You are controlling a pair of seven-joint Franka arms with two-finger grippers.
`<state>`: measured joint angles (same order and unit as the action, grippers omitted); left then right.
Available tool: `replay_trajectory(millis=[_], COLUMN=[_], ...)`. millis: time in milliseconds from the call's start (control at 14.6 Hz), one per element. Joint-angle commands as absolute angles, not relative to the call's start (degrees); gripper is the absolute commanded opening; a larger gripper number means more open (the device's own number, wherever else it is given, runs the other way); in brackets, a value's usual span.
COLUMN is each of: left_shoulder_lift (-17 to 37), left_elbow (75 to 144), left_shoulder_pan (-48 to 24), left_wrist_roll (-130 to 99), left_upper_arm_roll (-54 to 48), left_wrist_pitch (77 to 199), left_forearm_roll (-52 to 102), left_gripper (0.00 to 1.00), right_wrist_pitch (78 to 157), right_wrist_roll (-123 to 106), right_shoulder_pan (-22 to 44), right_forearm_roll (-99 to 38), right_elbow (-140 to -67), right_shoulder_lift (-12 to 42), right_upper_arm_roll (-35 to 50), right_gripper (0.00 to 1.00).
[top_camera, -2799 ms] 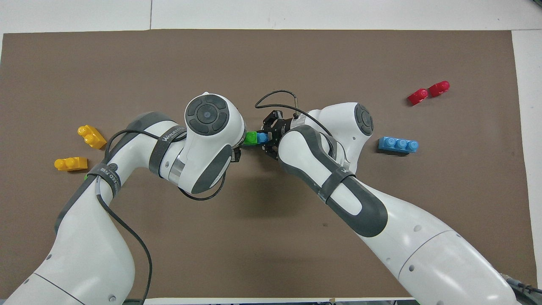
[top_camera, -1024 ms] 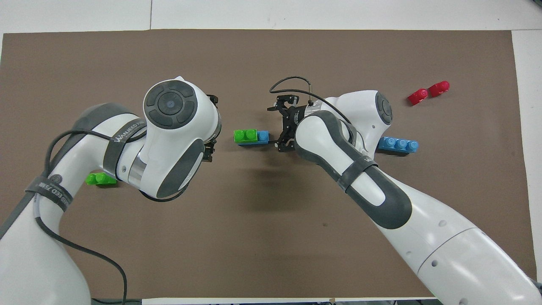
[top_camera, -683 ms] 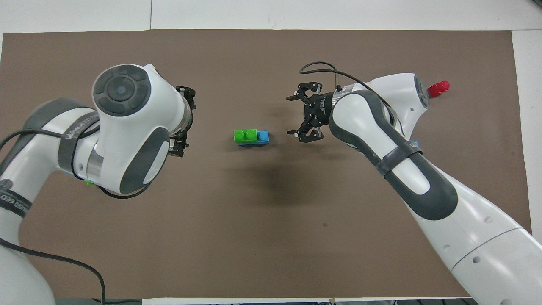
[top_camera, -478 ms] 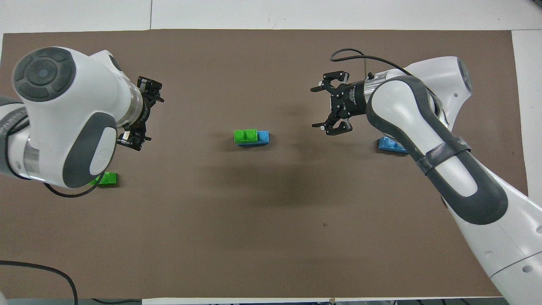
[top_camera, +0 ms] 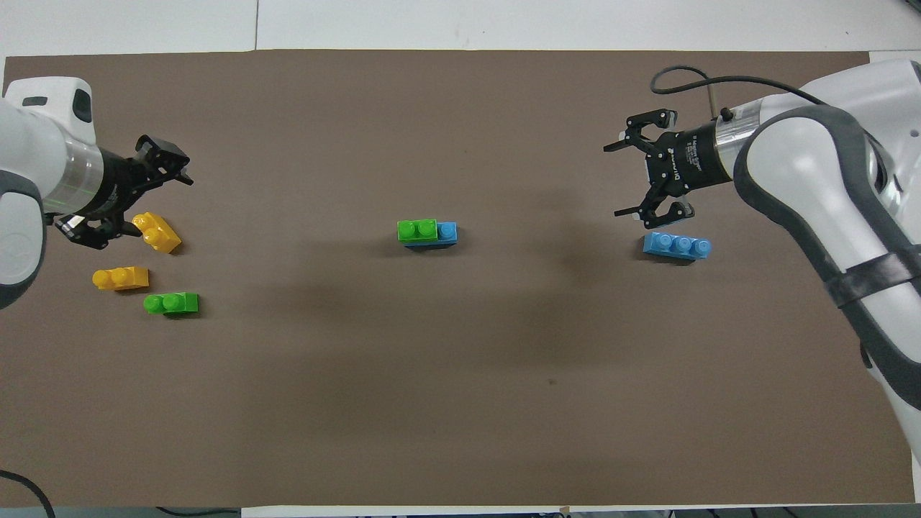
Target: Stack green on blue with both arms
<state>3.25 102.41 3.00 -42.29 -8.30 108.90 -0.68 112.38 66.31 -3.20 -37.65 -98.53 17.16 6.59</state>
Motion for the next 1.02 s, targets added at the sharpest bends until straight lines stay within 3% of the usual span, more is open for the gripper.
replay_trajectory(millis=[0,410,956], left_shoulder_lift=[1.1,0.3,-2.5], left_elbow=[102.6,98.1,99.7], left_shoulder_pan=[4.7,4.7,4.4], left_wrist_roll=[-29.5,-14.1,-9.3], left_upper_arm_roll=[-8.4,-8.3,-7.9], left_wrist_pitch=[106.9,98.7,97.6], left_forearm_roll=[0.1,0.1,0.1], left_gripper=[1.00,1.00,1.00], right_wrist_pitch=[107.6,100.8,97.2], right_wrist_roll=[61.9,48.8,25.9], right_shoulder_pan=[-6.7,-10.5,-12.0], right_forearm_roll=[-33.7,-24.1,-10.3], right_elbow=[-96.9,-93.8,-93.5], right_shoulder_lift=[16.1,14.0,8.9], right_upper_arm_roll=[7.3,7.2,7.3], right_gripper=[1.00,1.00,1.00])
